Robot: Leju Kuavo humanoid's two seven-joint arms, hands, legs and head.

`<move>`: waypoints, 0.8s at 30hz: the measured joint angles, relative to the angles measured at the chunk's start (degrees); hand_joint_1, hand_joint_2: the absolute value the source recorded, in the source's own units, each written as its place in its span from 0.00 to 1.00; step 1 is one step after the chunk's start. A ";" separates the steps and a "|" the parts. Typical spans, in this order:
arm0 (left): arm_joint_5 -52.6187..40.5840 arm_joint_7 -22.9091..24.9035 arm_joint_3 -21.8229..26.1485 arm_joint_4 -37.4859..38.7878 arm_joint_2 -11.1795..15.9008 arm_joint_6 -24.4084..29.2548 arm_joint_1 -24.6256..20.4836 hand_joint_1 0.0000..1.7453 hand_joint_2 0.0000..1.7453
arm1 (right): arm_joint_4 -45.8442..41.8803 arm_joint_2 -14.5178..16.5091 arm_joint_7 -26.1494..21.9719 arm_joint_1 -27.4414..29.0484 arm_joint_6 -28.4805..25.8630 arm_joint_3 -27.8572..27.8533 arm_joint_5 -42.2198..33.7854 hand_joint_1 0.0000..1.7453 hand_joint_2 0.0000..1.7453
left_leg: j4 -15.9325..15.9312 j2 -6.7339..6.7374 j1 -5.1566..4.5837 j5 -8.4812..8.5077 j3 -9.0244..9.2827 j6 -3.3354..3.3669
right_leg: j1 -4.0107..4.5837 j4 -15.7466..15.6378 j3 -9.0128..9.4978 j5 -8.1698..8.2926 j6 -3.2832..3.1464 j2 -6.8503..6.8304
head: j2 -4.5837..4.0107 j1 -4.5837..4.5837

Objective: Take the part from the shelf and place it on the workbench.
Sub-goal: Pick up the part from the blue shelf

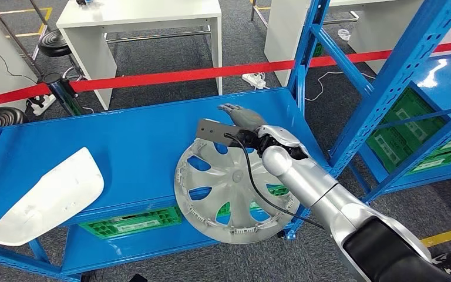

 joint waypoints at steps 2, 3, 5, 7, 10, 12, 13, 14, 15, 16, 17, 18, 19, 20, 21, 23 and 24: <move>0.00 -0.01 0.00 0.00 0.01 0.02 0.00 0.00 0.00 | 0.02 0.01 0.00 0.04 0.03 0.08 0.01 0.00 0.00 | 0.28 -0.02 -0.16 -0.19 -0.13 -0.71 | 0.19 -2.39 0.98 0.44 -0.57 0.08 | 0.00 -0.10; 0.00 0.00 0.00 0.00 0.02 0.03 0.02 0.00 0.00 | 0.03 -0.01 0.00 0.05 0.04 0.11 0.01 0.00 0.00 | 0.22 -0.02 -0.19 -0.16 -0.13 -1.10 | 0.29 -2.47 0.95 0.54 -0.96 0.19 | 0.00 -0.13; 0.00 0.00 0.00 0.00 0.07 0.04 0.08 0.00 0.00 | 0.03 0.03 0.00 0.01 0.04 0.13 0.02 0.00 0.00 | 0.38 0.04 -0.10 -0.43 -0.32 -1.87 | 0.19 -2.68 1.09 0.73 -1.77 0.28 | 0.00 -0.22; 0.01 -0.05 0.00 0.00 0.10 0.04 0.04 0.00 0.00 | 0.02 0.13 -0.01 -0.06 0.03 0.13 0.01 0.00 0.00 | 3.75 0.11 0.04 -2.40 -1.87 -2.52 | -0.03 -2.97 1.43 0.84 -2.40 0.28 | 0.00 -0.42; 0.21 -0.19 0.00 0.02 0.08 0.04 0.21 0.00 0.00 | 0.02 0.16 0.01 0.04 0.04 0.25 0.01 0.00 0.00 | 14.64 0.14 0.22 -6.63 -7.26 -3.09 | -0.02 -2.98 1.74 0.56 -2.84 0.27 | 0.00 -0.57; 0.40 -0.30 0.00 0.07 0.10 0.04 0.41 0.00 0.00 | 0.02 0.17 0.01 0.12 0.06 0.40 0.00 0.00 0.00 | 15.66 0.14 0.25 -5.40 -8.15 -3.10 | -0.01 -2.98 2.14 0.16 -2.86 0.33 | 0.00 -0.58; 0.47 -0.42 0.00 0.08 0.13 0.04 0.45 0.00 0.00 | 0.02 0.18 0.01 0.13 0.06 0.45 -0.01 0.00 0.00 | 12.64 0.14 0.26 -3.34 -6.79 -2.96 | -0.02 -2.98 2.49 -0.14 -2.77 0.37 | 0.00 -0.58; 0.55 -0.58 0.00 0.09 0.16 0.04 0.47 0.00 0.00 | 0.02 0.21 0.01 0.11 0.06 0.50 -0.01 0.00 0.00 | 8.41 0.15 0.26 -1.25 -4.82 -2.75 | -0.03 -2.99 2.87 -0.48 -2.61 0.39 | 0.00 -0.58; 0.61 -0.73 0.00 0.09 0.19 0.05 0.45 0.00 0.00 | 0.02 0.25 0.01 0.05 0.06 0.54 -0.02 0.00 0.00 | 4.47 0.15 0.16 0.00 -2.77 -2.48 | 0.07 -2.97 3.15 -0.81 -2.36 0.42 | 0.00 -0.61; 0.66 -0.87 0.00 0.09 0.21 0.07 0.41 0.00 0.00 | 0.02 0.30 0.00 -0.01 0.05 0.58 -0.02 0.00 0.00 | 1.66 0.14 0.05 0.58 -1.29 -2.16 | 0.15 -3.05 3.35 -1.03 -2.05 0.41 | 0.00 -0.62; 0.72 -0.97 0.00 0.09 0.21 0.11 0.40 0.00 0.00 | 0.02 0.33 0.00 -0.03 0.05 0.65 -0.03 0.00 0.00 | 0.22 0.12 -0.05 0.44 -0.53 -1.84 | 0.24 -3.12 3.50 -1.10 -1.72 0.42 | 0.00 -0.65; 0.77 -1.01 0.00 0.09 0.21 0.16 0.41 0.00 0.00 | 0.03 0.35 0.00 -0.04 0.05 0.73 -0.03 0.00 0.00 | -0.12 0.11 -0.13 0.02 -0.23 -1.47 | 0.36 -3.15 3.60 -1.03 -1.38 0.43 | 0.00 -0.64; 0.81 -1.02 0.00 0.09 0.19 0.23 0.45 0.00 0.00 | 0.03 0.36 0.00 0.00 0.04 0.79 -0.04 0.00 0.00 | -0.20 0.07 -0.07 -0.07 -0.10 -1.06 | 0.35 -3.12 3.73 -0.93 -1.10 0.42 | 0.00 -0.63; 0.85 -1.02 0.00 0.08 0.14 0.30 0.52 0.00 0.00 | 0.03 0.36 0.00 0.04 0.03 0.84 -0.04 0.00 0.00 | -0.41 0.05 0.03 -0.19 0.22 -0.64 | 0.33 -2.60 3.67 -0.98 -0.85 0.37 | 0.00 -0.60; 0.87 -1.02 0.01 0.08 0.11 0.40 0.54 0.00 0.00 | 0.04 0.36 0.01 0.00 0.02 0.86 -0.04 0.00 0.00 | -0.54 0.04 0.12 -0.35 0.62 -0.21 | 0.32 -1.38 3.08 -1.36 -0.60 0.30 | 0.00 -0.52; 0.86 -1.02 0.03 0.07 0.05 0.59 0.47 0.00 0.00 | 0.05 0.36 0.00 -0.04 0.00 0.90 -0.04 0.00 0.00 | -0.71 0.05 0.20 -0.77 1.37 0.45 | 0.23 4.08 -0.14 -3.38 -0.14 0.19 | 0.00 -0.39; 0.86 -1.02 0.04 0.07 0.03 0.64 0.43 0.00 0.00 | 0.07 0.34 0.01 0.05 -0.01 0.95 -0.04 0.00 0.00 | -0.70 0.05 0.17 -1.06 1.61 0.64 | 0.23 7.84 -2.61 -4.68 0.06 0.18 | 0.00 -0.34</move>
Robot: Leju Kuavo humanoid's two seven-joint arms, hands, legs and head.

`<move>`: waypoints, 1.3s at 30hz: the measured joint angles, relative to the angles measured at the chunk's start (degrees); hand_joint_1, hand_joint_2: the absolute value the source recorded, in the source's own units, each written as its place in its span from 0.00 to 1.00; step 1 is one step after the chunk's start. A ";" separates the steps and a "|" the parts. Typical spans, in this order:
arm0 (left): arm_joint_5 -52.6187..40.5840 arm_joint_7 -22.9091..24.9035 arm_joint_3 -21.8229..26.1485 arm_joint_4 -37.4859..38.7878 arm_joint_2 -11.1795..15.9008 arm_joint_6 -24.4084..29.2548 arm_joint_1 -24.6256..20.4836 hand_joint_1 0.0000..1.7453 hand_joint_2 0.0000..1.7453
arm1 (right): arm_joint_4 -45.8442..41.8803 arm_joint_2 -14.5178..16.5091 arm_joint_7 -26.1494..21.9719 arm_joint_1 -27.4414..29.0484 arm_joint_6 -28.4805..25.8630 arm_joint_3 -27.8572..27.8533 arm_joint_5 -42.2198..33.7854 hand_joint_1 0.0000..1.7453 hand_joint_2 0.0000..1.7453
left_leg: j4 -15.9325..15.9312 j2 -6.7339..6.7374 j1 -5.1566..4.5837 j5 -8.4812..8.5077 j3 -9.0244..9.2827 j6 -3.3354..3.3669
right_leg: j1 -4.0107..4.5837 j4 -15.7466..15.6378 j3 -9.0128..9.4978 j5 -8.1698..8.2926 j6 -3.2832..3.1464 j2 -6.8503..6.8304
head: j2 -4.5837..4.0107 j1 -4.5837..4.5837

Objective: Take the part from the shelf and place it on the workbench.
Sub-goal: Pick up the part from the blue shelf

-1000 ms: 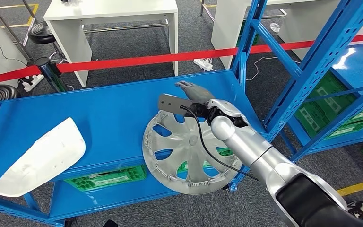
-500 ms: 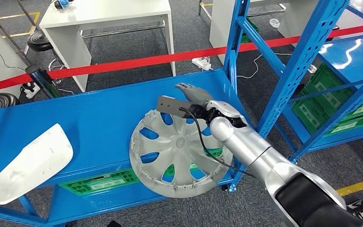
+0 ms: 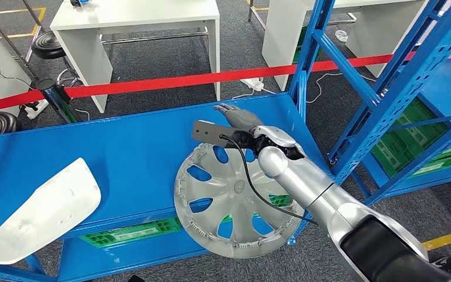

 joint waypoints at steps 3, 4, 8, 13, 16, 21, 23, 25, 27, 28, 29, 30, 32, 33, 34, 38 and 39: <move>-0.01 0.00 0.01 0.01 -0.18 0.01 0.13 0.00 0.00 | 0.09 -0.05 0.01 0.59 -0.01 0.20 0.00 0.00 0.00 | 0.13 -0.07 -0.07 -1.04 0.97 0.03 | 0.01 4.75 -4.94 0.37 0.10 0.00 | 0.00 0.06; -0.01 0.00 0.01 0.01 -0.23 0.01 0.20 0.00 0.00 | 0.10 -0.08 0.01 0.66 -0.01 0.24 0.00 0.00 0.00 | 0.18 -0.09 -0.08 -1.46 1.47 -0.08 | 0.04 2.26 -4.55 2.65 -0.07 -0.01 | 0.00 0.07; -0.15 0.10 0.01 -0.01 -0.44 -0.11 -0.01 0.00 0.00 | 0.10 -0.28 0.16 0.61 0.04 0.33 -0.01 0.00 0.00 | 0.10 0.00 -0.20 -2.92 2.89 -0.99 | 0.78 -10.49 -0.16 9.00 -1.42 -0.14 | 0.00 -0.02; -0.33 0.19 0.01 -0.09 -0.42 -0.43 -0.24 0.00 0.00 | 0.00 -0.62 0.91 0.66 0.01 0.39 0.39 0.00 0.00 | 3.27 0.06 -0.17 -3.34 2.03 -2.50 | 0.39 -11.99 2.13 8.28 -2.98 0.06 | 0.00 -0.11; -0.32 0.15 0.01 -0.08 -0.44 -0.41 -0.24 0.00 0.00 | -0.03 -0.58 1.40 0.75 -0.21 0.48 0.79 0.00 0.00 | 11.29 0.07 0.10 -5.63 -2.89 -3.12 | 0.25 -12.14 3.17 7.46 -3.35 0.06 | 0.00 -0.21; -0.01 -0.18 0.01 -0.05 -0.42 -0.34 0.33 0.00 0.00 | -0.03 -0.58 2.69 1.24 -0.40 0.72 1.44 0.00 1.00 | 12.61 0.10 0.52 -4.41 -6.93 -3.79 | 0.01 -12.00 5.52 5.67 -3.00 0.20 | 0.00 -0.21; 0.13 -0.24 0.02 -0.03 -0.40 -0.37 0.39 0.00 0.00 | -0.01 -0.58 3.11 1.24 0.12 0.73 1.16 0.00 1.00 | 5.76 0.10 0.68 0.57 -4.90 -3.95 | -0.09 -11.94 6.48 4.84 -2.60 0.21 | 0.00 -0.24; 0.10 -0.31 0.02 0.01 -0.43 -0.46 0.37 0.00 0.00 | 0.04 -0.59 3.14 1.27 1.01 0.73 0.45 0.00 1.00 | 0.82 0.13 0.58 2.73 -3.47 -3.50 | 0.00 -11.81 6.75 4.13 -2.02 0.26 | 0.00 -0.41; 0.05 -0.37 0.01 0.02 -0.50 -0.55 0.41 0.00 0.00 | 0.09 -0.62 3.05 1.43 1.53 0.71 -0.02 0.00 1.00 | 0.03 0.11 0.47 2.48 -3.21 -2.80 | 0.20 -11.75 6.61 3.77 -1.72 0.31 | 0.00 -0.51; 0.04 -0.38 0.01 0.01 -0.54 -0.56 0.47 0.00 0.00 | 0.13 -0.67 3.04 1.51 1.63 0.70 -0.10 0.00 1.00 | 0.10 0.05 0.48 2.88 -3.17 -2.68 | 0.28 -11.75 6.64 3.69 -2.00 0.28 | 0.00 -0.46; 0.04 -0.39 0.01 0.02 -0.56 -0.56 0.50 0.00 0.00 | 0.16 -0.71 3.04 1.57 1.67 0.69 -0.12 0.00 1.00 | 0.07 -0.03 0.51 2.89 -3.15 -2.61 | 0.34 -11.83 6.75 3.68 -2.40 0.24 | 0.00 -0.45; 0.04 -0.40 0.02 0.02 -0.56 -0.56 0.48 0.00 0.00 | 0.20 -0.74 3.04 1.59 1.69 0.69 -0.13 0.00 1.00 | 0.04 -0.10 0.48 2.88 -3.13 -2.56 | 0.36 -11.90 6.85 3.69 -2.86 0.18 | 0.00 -0.45; 0.04 -0.42 0.03 0.01 -0.50 -0.56 0.38 0.00 0.00 | 0.23 -0.77 3.04 1.58 1.72 0.68 -0.15 0.00 1.00 | 0.05 -0.21 0.37 2.64 -3.07 -2.19 | 0.37 -12.35 7.13 3.70 -3.10 0.08 | 0.00 -0.46; 0.04 -0.45 0.03 0.00 -0.49 -0.56 0.36 0.00 0.00 | 0.24 -0.77 3.04 1.57 1.72 0.67 -0.15 0.00 1.00 | 0.04 -0.22 0.35 2.54 -3.03 -2.05 | 0.37 -12.54 7.27 3.68 -3.08 0.04 | 0.00 -0.46; 0.04 -0.49 0.03 -0.01 -0.50 -0.56 0.35 0.00 0.00 | 0.24 -0.78 3.04 1.56 1.72 0.67 -0.15 0.00 1.00 | 0.05 -0.22 0.33 2.47 -2.99 -1.93 | 0.37 -12.71 7.37 3.66 -3.04 0.03 | 0.00 -0.46; 0.04 -0.58 0.03 -0.01 -0.52 -0.56 0.35 0.00 0.00 | 0.24 -0.78 3.04 1.57 1.73 0.67 -0.15 0.00 1.00 | 0.06 -0.20 0.25 2.34 -2.91 -1.67 | 0.25 -13.14 7.58 3.64 -1.73 0.01 | 0.00 -0.46; 0.04 -0.60 0.03 -0.01 -0.51 -0.56 0.35 0.00 0.00 | 0.24 -0.78 3.03 1.57 1.76 0.67 -0.19 0.00 1.00 | 0.07 -0.20 0.22 2.34 -2.91 -1.65 | 0.18 -13.20 7.61 3.63 -1.22 0.01 | 0.00 -0.46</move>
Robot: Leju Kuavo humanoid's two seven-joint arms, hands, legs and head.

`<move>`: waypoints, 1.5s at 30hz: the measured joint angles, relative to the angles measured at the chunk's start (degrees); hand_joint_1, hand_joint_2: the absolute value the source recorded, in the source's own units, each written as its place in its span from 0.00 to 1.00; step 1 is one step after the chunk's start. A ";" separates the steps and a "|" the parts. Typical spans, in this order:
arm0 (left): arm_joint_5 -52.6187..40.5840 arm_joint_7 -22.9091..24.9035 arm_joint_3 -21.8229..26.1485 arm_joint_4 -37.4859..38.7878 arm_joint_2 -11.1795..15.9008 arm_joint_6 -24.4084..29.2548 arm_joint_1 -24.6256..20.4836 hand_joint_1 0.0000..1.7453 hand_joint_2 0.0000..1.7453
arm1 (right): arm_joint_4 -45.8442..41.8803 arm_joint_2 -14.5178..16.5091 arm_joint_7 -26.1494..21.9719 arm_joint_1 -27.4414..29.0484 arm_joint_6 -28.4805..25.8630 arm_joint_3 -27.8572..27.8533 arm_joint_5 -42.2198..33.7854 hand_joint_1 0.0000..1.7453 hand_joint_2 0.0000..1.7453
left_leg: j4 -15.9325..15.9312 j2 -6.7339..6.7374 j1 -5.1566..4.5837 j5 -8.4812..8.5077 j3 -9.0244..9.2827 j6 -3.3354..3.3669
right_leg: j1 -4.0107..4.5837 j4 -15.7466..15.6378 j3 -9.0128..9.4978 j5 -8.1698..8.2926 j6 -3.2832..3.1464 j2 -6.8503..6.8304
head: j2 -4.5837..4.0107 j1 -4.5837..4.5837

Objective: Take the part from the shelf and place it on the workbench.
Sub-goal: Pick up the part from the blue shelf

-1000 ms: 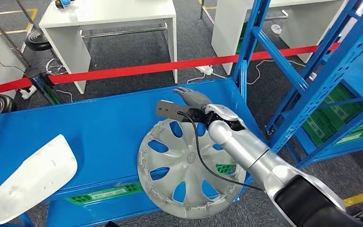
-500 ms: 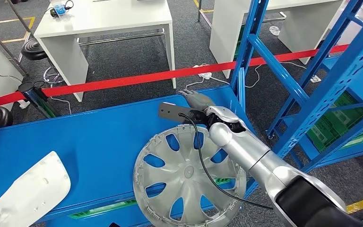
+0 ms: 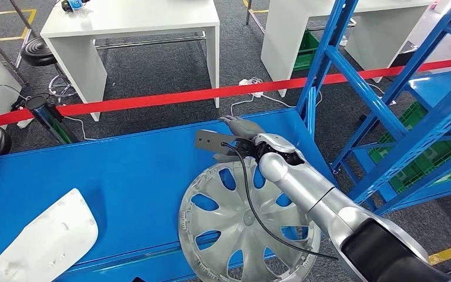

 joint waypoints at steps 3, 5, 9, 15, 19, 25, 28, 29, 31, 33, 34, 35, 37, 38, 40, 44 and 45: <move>0.00 -0.14 0.00 0.00 0.02 0.00 0.00 0.00 0.00 | 0.00 0.00 -0.56 0.01 0.56 0.00 -0.66 0.00 1.00 | 0.00 0.02 -0.05 0.04 0.06 0.06 | -0.07 -0.03 0.03 0.03 0.59 0.00 | 0.00 -0.02; 0.01 -0.31 0.00 0.00 0.02 0.00 0.00 0.00 0.00 | 0.00 0.00 -1.13 0.00 1.03 0.00 -1.25 0.00 1.00 | -0.01 0.04 -0.04 0.08 0.12 0.08 | -0.06 0.02 0.03 0.05 0.66 0.00 | 0.00 -0.02; 0.02 -0.40 0.00 0.00 0.02 0.00 -0.02 0.00 0.00 | 0.00 0.00 -1.57 0.00 1.69 0.00 -1.93 0.00 1.00 | -0.03 0.07 -0.03 0.14 0.24 0.03 | -0.03 0.19 0.04 0.05 0.66 0.00 | 0.00 -0.02; 0.20 -0.54 0.00 0.00 0.02 0.01 0.00 0.00 0.00 | 0.09 0.00 -1.78 -0.17 2.96 0.17 -2.54 0.00 1.00 | -0.05 0.07 -0.02 0.17 0.27 -0.02 | -0.01 0.37 0.04 0.00 0.60 0.00 | 0.00 -0.02; 0.15 -0.57 0.00 0.00 0.02 0.00 0.00 0.00 0.00 | 0.31 0.00 -1.83 -0.49 3.51 0.51 -2.92 0.00 1.00 | -0.05 0.07 -0.01 0.17 0.28 -0.03 | -0.01 0.42 0.03 -0.04 0.58 0.00 | 0.00 -0.02; 0.07 -0.56 0.00 0.00 0.02 0.00 -0.01 0.00 0.00 | 0.50 0.00 -1.82 -0.56 3.62 1.07 -2.99 0.00 1.00 | -0.05 0.07 -0.01 0.17 0.29 -0.03 | -0.01 0.43 0.03 -0.05 0.57 0.00 | 0.00 -0.02; 0.05 -0.56 0.00 0.00 0.02 0.01 -0.01 0.00 0.00 | 0.62 0.00 -1.77 -0.55 3.96 1.22 -3.10 0.00 1.00 | -0.05 0.07 -0.01 0.17 0.29 -0.03 | -0.02 0.43 0.02 -0.05 0.57 0.00 | 0.00 -0.02; 0.03 -0.56 0.00 0.00 0.02 0.01 -0.02 0.00 0.00 | 0.66 0.00 -1.73 -0.55 4.20 1.27 -3.22 0.00 1.00 | -0.05 0.07 -0.01 0.17 0.29 -0.03 | -0.02 0.42 0.01 -0.05 0.57 0.00 | 0.00 -0.02; -0.01 -0.55 0.00 -0.01 0.02 0.00 -0.04 0.00 0.00 | 0.76 0.00 -1.65 -0.54 4.77 1.42 -3.47 0.00 1.00 | -0.05 0.07 -0.01 0.17 0.29 -0.03 | -0.02 0.42 0.00 -0.06 0.56 0.00 | 0.00 -0.02; -0.02 -0.50 0.00 -0.03 0.02 0.00 -0.07 0.00 0.00 | 0.95 0.00 -1.58 -0.53 5.43 1.60 -3.63 0.00 1.00 | -0.05 0.07 -0.01 0.17 0.29 -0.03 | -0.02 0.42 -0.01 -0.07 0.55 0.00 | 0.00 -0.02; -0.02 -0.48 0.00 -0.05 0.02 0.00 -0.09 0.00 0.00 | 1.07 0.00 -1.53 -0.52 5.72 1.71 -3.72 0.00 1.00 | -0.05 0.07 -0.01 0.17 0.29 -0.03 | -0.02 0.42 -0.01 -0.07 0.55 0.00 | 0.00 -0.02; -0.02 -0.45 0.00 -0.06 0.02 0.01 -0.11 0.00 0.00 | 1.24 0.00 -1.48 -0.52 6.03 1.87 -3.78 0.00 1.00 | -0.05 0.07 -0.01 0.17 0.29 -0.03 | -0.02 0.42 -0.01 -0.07 0.55 0.00 | 0.00 -0.02; -0.02 -0.43 0.00 -0.07 0.02 0.01 -0.18 0.00 0.00 | 1.79 0.01 -1.40 -0.50 6.61 2.39 -3.86 0.00 1.00 | -0.05 0.07 -0.01 0.17 0.29 -0.03 | -0.01 0.43 -0.01 -0.08 0.54 0.00 | 0.00 -0.02; -0.01 -0.42 0.00 -0.07 0.02 0.01 -0.22 0.00 0.00 | 2.22 0.01 -1.39 -0.50 6.89 2.75 -3.86 0.00 1.00 | -0.05 0.07 -0.01 0.17 0.29 -0.03 | -0.01 0.43 0.00 -0.08 0.54 0.00 | 0.00 -0.02; 0.07 -0.37 0.00 -0.07 0.02 0.01 -0.31 0.00 0.00 | 3.29 0.05 -1.48 -0.48 7.34 3.56 -3.86 0.00 1.00 | -0.05 0.06 -0.01 0.17 0.29 -0.03 | -0.01 0.43 0.00 -0.08 0.54 -0.01 | 0.00 -0.02; 0.22 -0.26 0.00 -0.07 0.02 0.01 -0.41 0.00 0.00 | 6.06 0.28 -2.11 -0.25 7.57 5.11 -3.86 0.00 1.00 | -0.05 0.06 -0.01 0.17 0.29 -0.03 | -0.01 0.43 0.03 -0.08 0.54 -0.02 | 0.00 -0.02; 0.23 -0.26 0.00 -0.07 0.02 0.00 -0.41 0.00 0.00 | 6.65 0.34 -2.23 -0.15 7.56 5.39 -3.86 0.00 1.00 | -0.05 0.06 -0.01 0.17 0.29 -0.03 | -0.01 0.43 0.03 -0.08 0.54 -0.01 | 0.00 -0.02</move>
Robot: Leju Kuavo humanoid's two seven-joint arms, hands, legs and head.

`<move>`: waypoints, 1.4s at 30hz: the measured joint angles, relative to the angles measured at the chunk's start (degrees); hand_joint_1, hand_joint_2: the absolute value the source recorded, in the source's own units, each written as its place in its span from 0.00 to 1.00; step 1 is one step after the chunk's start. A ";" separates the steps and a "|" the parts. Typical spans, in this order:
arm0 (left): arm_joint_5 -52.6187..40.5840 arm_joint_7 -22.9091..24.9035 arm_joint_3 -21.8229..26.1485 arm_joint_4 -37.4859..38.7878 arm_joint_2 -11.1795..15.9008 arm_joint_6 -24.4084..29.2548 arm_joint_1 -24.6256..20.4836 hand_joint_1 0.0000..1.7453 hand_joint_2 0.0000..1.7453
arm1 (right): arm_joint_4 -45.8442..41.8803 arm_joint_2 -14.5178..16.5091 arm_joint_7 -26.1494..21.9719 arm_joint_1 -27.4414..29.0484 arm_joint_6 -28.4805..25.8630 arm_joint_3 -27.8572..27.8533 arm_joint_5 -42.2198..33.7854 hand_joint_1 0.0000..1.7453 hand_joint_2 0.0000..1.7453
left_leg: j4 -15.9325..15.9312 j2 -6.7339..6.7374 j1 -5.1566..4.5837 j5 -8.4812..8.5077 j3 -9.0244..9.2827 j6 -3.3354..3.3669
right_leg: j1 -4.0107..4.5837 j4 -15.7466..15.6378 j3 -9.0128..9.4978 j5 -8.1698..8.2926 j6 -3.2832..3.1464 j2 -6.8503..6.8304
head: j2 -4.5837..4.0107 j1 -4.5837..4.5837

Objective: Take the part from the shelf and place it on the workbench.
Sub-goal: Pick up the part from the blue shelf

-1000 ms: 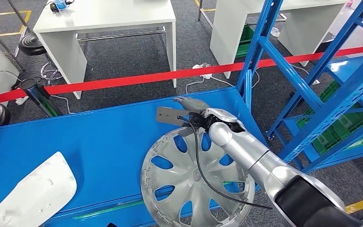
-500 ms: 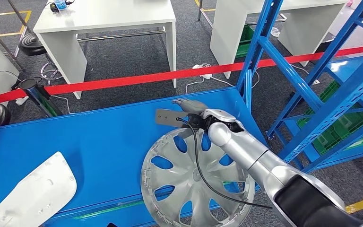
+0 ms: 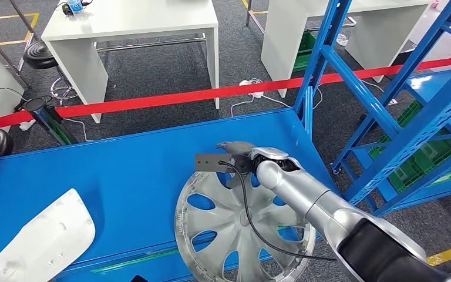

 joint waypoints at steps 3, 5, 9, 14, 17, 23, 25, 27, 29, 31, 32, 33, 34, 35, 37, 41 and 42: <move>0.01 -0.01 0.00 0.00 0.00 0.00 -0.01 0.00 0.00 | 1.45 0.11 -0.17 0.34 0.02 0.62 0.05 0.00 1.00 | 0.00 -0.01 0.00 0.00 0.00 0.00 | 0.00 0.00 -0.02 -0.01 0.00 -0.01 | 0.00 0.00; 0.02 -0.04 0.00 0.00 0.00 0.01 -0.02 0.00 0.00 | 2.34 0.20 -0.22 0.55 0.03 1.00 0.24 0.00 1.00 | 0.00 -0.01 0.00 0.00 0.00 0.00 | 0.00 0.00 -0.01 -0.01 0.00 -0.01 | 0.00 0.00; 0.14 -0.15 0.00 0.00 0.02 0.04 -0.03 0.00 0.00 | 3.66 0.41 -0.38 0.67 0.04 1.54 0.60 0.00 1.00 | 0.00 0.00 0.00 0.00 0.00 0.00 | 0.00 0.00 -0.02 -0.01 0.00 -0.01 | 0.00 -0.02; 0.49 -0.15 0.00 0.00 0.03 0.08 -0.05 0.00 0.00 | 4.89 0.55 -0.52 0.75 0.02 1.80 0.86 0.50 1.00 | 0.00 0.01 0.00 -0.01 0.03 0.00 | 0.00 0.00 0.00 -0.02 0.00 -0.01 | 0.00 -0.01; 0.82 -0.18 0.00 0.00 0.04 0.23 -0.10 0.00 0.00 | 6.35 0.62 -0.77 0.84 -0.82 1.97 0.89 1.00 1.00 | 0.00 0.03 0.01 -0.03 0.15 -0.02 | 0.00 -0.01 0.08 -0.05 -0.02 0.00 | 0.00 0.00; 0.84 -0.28 0.00 -0.01 0.04 0.53 -0.15 0.00 0.00 | 6.76 0.62 -0.74 0.62 -1.44 1.97 0.54 1.00 1.00 | -0.01 0.08 0.02 -0.11 0.48 -0.10 | 0.00 -0.03 0.37 -0.15 -0.04 0.01 | 0.00 0.00; 0.80 -0.28 0.00 -0.02 0.04 0.52 -0.21 0.00 0.00 | 6.92 0.62 -0.56 0.56 -1.39 1.97 0.49 1.00 1.00 | -0.01 0.08 0.02 -0.11 0.54 -0.09 | 0.00 -0.04 0.44 -0.15 -0.04 0.00 | 0.00 -0.01; 0.77 -0.28 0.00 -0.02 0.04 0.48 -0.25 0.00 0.00 | 7.15 0.62 -0.32 0.66 -1.23 1.97 0.51 1.00 1.00 | -0.01 0.06 0.02 -0.11 0.56 -0.09 | 0.00 -0.03 0.48 -0.15 -0.04 -0.02 | 0.00 -0.01; 0.77 -0.28 0.00 -0.02 0.04 0.43 -0.28 0.00 0.00 | 7.32 0.62 -0.16 0.76 -1.11 1.97 0.55 1.00 1.00 | -0.01 0.06 0.02 -0.10 0.56 -0.09 | 0.00 -0.03 0.49 -0.15 -0.04 -0.02 | 0.00 -0.01; 0.77 -0.28 0.00 -0.02 0.04 0.42 -0.32 0.00 0.00 | 7.40 0.62 -0.05 0.77 -1.10 1.97 0.67 1.00 1.00 | -0.01 0.05 0.02 -0.10 0.56 -0.09 | 0.00 -0.03 0.50 -0.14 -0.04 -0.02 | 0.00 -0.01; 0.77 -0.28 0.00 -0.02 0.04 0.41 -0.34 0.00 0.00 | 7.48 0.62 0.00 0.79 -1.08 1.97 0.74 1.00 1.00 | -0.01 0.05 0.02 -0.11 0.55 -0.09 | -0.01 -0.03 0.50 -0.14 -0.04 -0.02 | 0.00 -0.01; 0.77 -0.28 0.00 -0.02 0.04 0.39 -0.34 0.00 0.00 | 7.55 0.62 0.03 0.78 -1.05 1.97 0.80 1.00 1.00 | 0.00 0.05 0.02 -0.11 0.56 -0.09 | -0.01 -0.03 0.51 -0.15 -0.04 -0.02 | 0.00 -0.01; 0.77 -0.28 0.00 -0.02 0.04 0.38 -0.35 0.00 0.00 | 7.62 0.62 0.03 0.78 -1.03 1.97 0.84 1.00 1.00 | 0.00 0.04 0.02 -0.11 0.56 -0.09 | 0.00 -0.04 0.51 -0.15 -0.04 -0.02 | 0.00 -0.01; 0.77 -0.28 0.00 -0.02 0.04 0.37 -0.37 0.00 0.00 | 7.67 0.62 0.04 0.77 -1.02 1.97 0.86 1.00 1.00 | 0.00 0.04 0.02 -0.12 0.56 -0.09 | 0.00 -0.04 0.52 -0.15 -0.04 -0.02 | 0.00 -0.01; 0.77 -0.28 0.00 -0.02 0.04 0.37 -0.39 0.00 0.00 | 7.77 0.62 0.05 0.74 -1.02 1.97 0.87 1.00 1.00 | 0.00 0.04 0.02 -0.13 0.56 -0.08 | 0.00 -0.04 0.53 -0.17 -0.03 -0.02 | 0.00 0.00; 0.77 -0.28 0.00 -0.02 0.04 0.37 -0.40 0.00 0.00 | 7.85 0.62 0.05 0.72 -1.01 1.97 0.87 1.00 1.00 | 0.00 0.03 0.02 -0.16 0.56 -0.09 | 0.00 -0.05 0.53 -0.23 -0.03 -0.02 | 0.00 0.00; 0.77 -0.28 0.00 -0.02 0.04 0.37 -0.40 0.00 0.00 | 7.85 0.62 0.05 0.71 -1.01 1.97 0.87 1.00 1.00 | 0.00 0.03 0.02 -0.17 0.56 -0.09 | 0.00 -0.05 0.54 -0.23 -0.04 -0.02 | 0.00 0.00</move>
